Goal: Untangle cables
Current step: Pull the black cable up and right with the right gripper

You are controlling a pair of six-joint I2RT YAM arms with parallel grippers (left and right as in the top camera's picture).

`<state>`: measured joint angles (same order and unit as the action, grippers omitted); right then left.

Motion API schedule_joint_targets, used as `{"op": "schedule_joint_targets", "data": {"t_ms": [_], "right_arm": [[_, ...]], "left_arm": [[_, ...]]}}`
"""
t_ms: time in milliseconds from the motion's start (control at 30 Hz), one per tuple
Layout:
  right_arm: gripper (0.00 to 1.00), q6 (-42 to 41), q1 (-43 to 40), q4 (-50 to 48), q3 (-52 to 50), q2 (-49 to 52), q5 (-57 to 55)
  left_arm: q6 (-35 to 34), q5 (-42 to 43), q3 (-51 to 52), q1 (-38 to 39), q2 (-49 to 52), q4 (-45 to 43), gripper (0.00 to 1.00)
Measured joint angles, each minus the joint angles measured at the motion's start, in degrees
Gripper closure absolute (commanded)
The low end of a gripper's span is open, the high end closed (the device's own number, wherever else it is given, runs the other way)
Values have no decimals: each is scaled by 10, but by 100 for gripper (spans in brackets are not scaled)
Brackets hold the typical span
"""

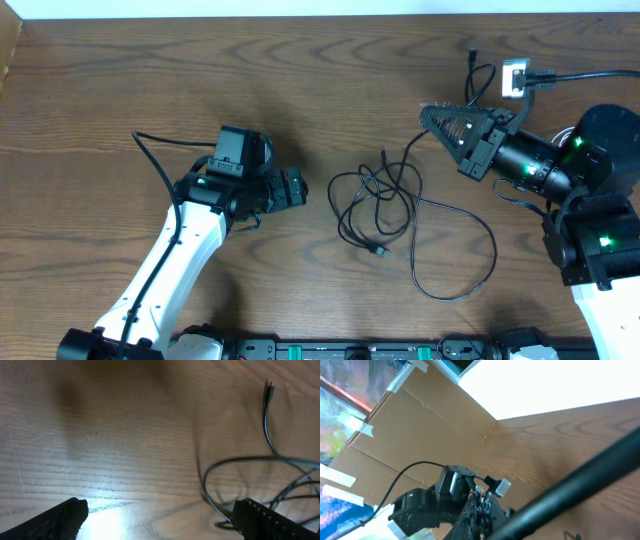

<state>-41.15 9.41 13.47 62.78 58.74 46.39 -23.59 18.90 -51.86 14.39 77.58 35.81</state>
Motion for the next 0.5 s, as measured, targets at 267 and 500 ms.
{"op": "schedule_joint_targets", "data": {"t_ms": [267, 500], "right_arm": [[99, -14, 0, 39, 0, 5, -19], [99, -15, 0, 43, 0, 21, -25]], "left_arm": [[134, 144, 0, 41, 0, 6, 20], [228, 223, 0, 116, 0, -15, 10]]}}
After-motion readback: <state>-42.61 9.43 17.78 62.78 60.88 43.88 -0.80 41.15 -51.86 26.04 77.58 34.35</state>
